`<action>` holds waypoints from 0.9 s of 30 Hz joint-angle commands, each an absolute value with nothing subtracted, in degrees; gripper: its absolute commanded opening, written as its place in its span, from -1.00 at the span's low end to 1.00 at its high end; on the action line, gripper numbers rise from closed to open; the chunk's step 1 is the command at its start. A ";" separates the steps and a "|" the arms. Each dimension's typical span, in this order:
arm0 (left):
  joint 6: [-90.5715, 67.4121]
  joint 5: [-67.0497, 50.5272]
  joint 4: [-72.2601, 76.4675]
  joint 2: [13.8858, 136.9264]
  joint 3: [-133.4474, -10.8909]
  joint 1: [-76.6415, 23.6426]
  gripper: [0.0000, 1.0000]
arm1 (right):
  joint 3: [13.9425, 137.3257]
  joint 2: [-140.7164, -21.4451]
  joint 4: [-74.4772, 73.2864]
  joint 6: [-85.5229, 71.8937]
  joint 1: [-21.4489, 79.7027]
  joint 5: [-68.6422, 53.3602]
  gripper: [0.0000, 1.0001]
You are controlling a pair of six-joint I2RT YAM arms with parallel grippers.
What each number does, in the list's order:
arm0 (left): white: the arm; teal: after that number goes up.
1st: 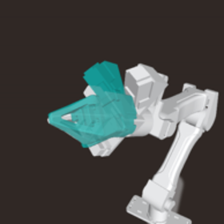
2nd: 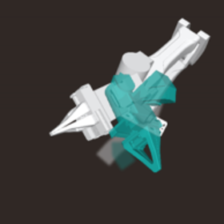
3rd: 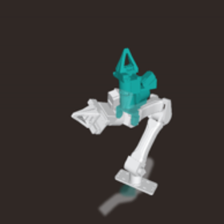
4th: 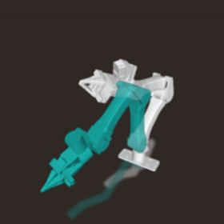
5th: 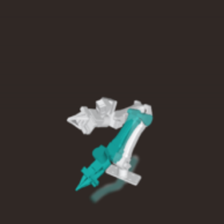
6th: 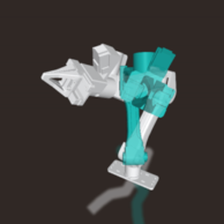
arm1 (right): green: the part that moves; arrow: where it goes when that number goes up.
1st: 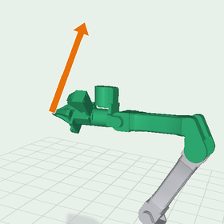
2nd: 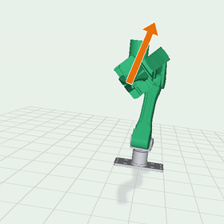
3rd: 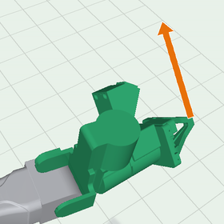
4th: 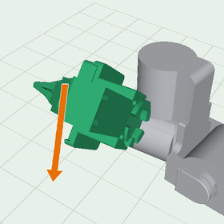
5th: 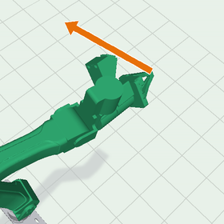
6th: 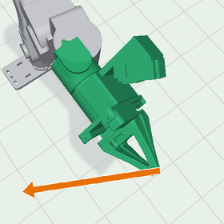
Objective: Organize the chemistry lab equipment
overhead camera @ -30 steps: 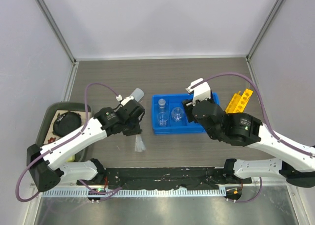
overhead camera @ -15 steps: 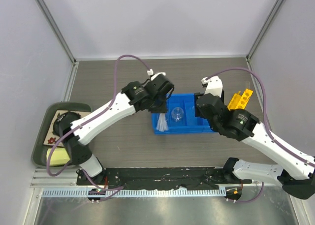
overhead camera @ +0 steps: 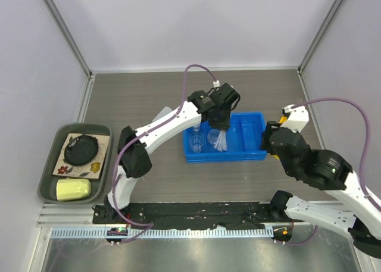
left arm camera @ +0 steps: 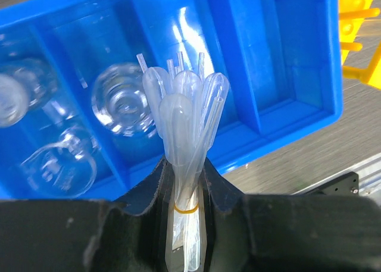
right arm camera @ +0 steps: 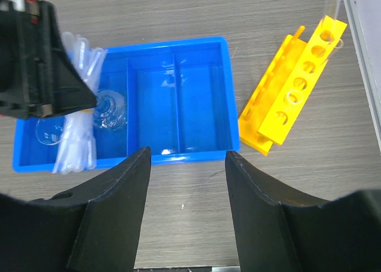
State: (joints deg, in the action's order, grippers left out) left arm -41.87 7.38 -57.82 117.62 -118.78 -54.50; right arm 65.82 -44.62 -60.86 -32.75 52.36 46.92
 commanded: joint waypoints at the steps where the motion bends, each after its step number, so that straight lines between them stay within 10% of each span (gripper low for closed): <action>1: -39.55 1.59 -51.42 121.90 -124.61 -54.76 -0.64 | 68.20 -43.68 -65.56 -36.65 52.12 48.69 0.15; 27: -50.27 -1.05 -33.40 129.02 -117.42 -50.19 -0.63 | 64.51 -46.85 -62.58 -38.76 52.21 45.36 0.08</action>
